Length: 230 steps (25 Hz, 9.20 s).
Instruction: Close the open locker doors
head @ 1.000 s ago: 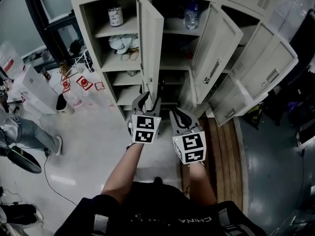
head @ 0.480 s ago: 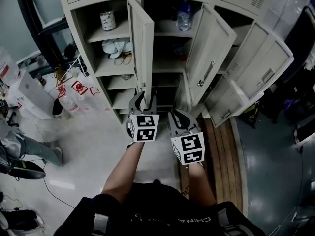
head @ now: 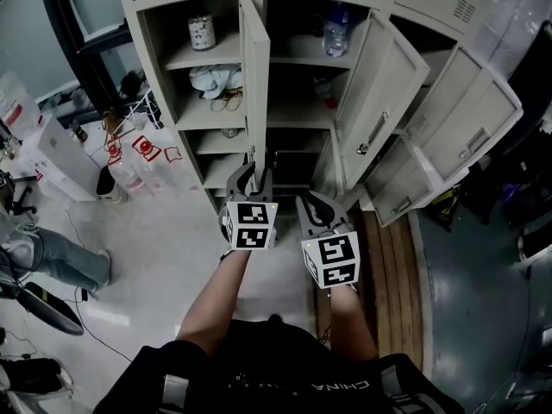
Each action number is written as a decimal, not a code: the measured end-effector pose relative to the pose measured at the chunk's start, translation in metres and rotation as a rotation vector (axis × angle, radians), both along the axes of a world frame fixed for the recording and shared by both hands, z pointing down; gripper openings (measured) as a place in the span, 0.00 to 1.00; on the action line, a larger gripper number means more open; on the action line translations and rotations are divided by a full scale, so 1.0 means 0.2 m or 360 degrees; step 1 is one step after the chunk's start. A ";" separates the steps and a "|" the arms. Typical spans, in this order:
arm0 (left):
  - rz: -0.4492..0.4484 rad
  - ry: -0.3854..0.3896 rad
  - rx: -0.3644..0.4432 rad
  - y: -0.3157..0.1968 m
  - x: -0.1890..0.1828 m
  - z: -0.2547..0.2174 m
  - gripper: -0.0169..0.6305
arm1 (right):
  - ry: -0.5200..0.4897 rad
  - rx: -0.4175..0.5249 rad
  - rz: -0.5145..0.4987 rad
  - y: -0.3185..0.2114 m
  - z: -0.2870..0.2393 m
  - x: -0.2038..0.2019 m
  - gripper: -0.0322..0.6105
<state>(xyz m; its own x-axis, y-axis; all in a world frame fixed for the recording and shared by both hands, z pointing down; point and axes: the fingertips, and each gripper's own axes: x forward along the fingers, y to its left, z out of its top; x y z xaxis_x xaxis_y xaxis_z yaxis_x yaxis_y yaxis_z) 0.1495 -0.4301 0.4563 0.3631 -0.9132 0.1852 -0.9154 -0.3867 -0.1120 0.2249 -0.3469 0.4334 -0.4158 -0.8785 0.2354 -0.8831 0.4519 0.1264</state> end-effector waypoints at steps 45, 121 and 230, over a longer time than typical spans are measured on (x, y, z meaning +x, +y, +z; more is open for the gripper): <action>0.0377 -0.0001 -0.0120 -0.39 -1.15 -0.04 0.19 | -0.0348 -0.0140 -0.1120 -0.76 -0.49 -1.51 0.14; 0.0244 -0.0537 0.0207 -1.14 -1.39 -0.26 0.14 | -0.0238 0.0110 -0.0543 -1.62 -0.50 -1.85 0.13; 0.0492 0.0095 0.0037 0.90 -0.77 -0.08 0.06 | -0.0103 0.0042 -0.0196 0.41 -0.08 -0.57 0.13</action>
<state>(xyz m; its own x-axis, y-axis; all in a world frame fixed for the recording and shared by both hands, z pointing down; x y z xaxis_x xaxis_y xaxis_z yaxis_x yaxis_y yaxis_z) -0.0050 -0.2495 0.4409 0.6340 -0.7614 0.1355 -0.7599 -0.6459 -0.0735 0.1111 -0.2639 0.4169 -0.5345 -0.8253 0.1821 -0.8278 0.5547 0.0840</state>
